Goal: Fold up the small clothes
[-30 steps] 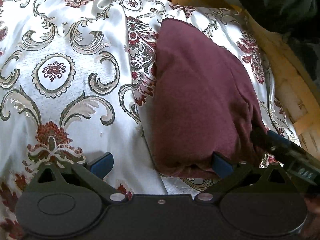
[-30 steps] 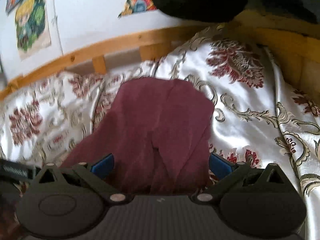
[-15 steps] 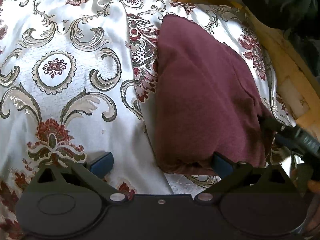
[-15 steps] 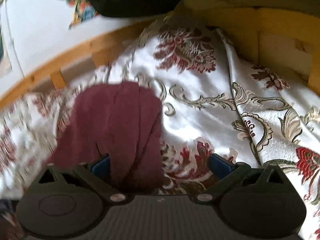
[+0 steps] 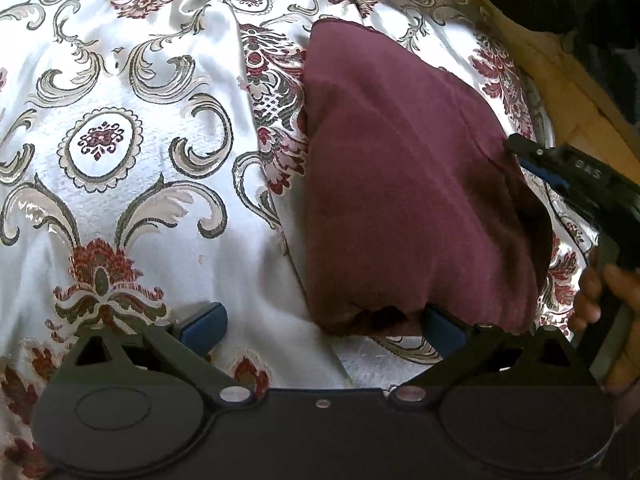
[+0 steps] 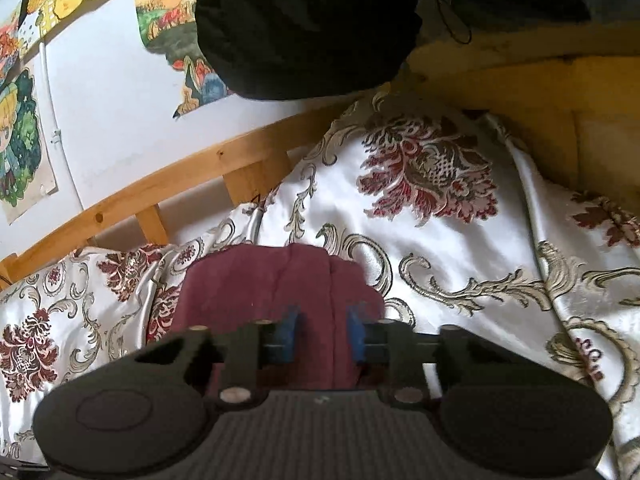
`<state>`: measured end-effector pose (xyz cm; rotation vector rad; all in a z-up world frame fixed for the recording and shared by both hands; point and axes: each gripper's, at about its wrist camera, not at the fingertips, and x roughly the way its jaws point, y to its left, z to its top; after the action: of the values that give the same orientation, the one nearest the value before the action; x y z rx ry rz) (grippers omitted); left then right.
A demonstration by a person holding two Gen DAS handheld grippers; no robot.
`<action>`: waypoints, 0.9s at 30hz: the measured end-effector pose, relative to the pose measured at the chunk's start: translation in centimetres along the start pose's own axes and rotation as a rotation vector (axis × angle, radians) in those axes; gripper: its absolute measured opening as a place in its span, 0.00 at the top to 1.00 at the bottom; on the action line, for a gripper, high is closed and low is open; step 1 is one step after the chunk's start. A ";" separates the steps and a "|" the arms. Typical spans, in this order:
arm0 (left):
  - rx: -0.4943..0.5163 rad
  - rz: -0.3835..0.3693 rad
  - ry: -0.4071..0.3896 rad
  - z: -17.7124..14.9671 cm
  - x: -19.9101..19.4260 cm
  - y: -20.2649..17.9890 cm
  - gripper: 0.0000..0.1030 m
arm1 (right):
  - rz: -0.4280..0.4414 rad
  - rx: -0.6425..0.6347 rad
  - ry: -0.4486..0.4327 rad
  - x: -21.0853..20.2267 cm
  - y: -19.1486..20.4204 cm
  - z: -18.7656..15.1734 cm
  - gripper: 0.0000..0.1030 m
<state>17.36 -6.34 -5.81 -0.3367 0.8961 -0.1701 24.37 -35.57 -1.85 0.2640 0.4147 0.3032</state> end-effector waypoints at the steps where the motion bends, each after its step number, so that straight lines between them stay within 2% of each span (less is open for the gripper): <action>1: 0.003 0.001 0.001 0.0 0.0 0.0 0.01 | -0.003 -0.004 0.015 0.3 0.0 -0.1 0.84; 3: 0.002 0.001 0.001 0.0 0.1 -0.1 0.01 | -0.009 -0.008 0.035 0.4 -0.1 -0.5 0.92; 5: 0.000 0.001 0.001 0.0 0.1 -0.1 0.01 | -0.008 -0.006 0.036 0.2 -0.2 -0.6 0.96; 11: 0.009 -0.008 0.005 0.1 0.0 0.1 0.01 | -0.097 -0.066 0.049 -0.7 0.4 -0.6 0.97; 19: 0.070 -0.017 -0.003 -0.3 -0.2 -0.6 0.01 | -0.103 -0.036 0.072 0.2 -0.4 -1.4 0.97; 23: 0.111 -0.101 -0.078 -1.0 -1.8 -0.8 0.01 | -0.125 -0.057 0.087 0.5 -0.2 -1.7 0.97; 27: 0.143 -0.157 -0.200 -0.9 -3.6 -1.1 0.01 | -0.141 -0.058 0.107 0.9 -0.3 -2.1 0.96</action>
<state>14.42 -6.52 -3.29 -0.2850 0.6556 -0.3381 24.29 -35.16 -4.08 0.1615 0.5271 0.1911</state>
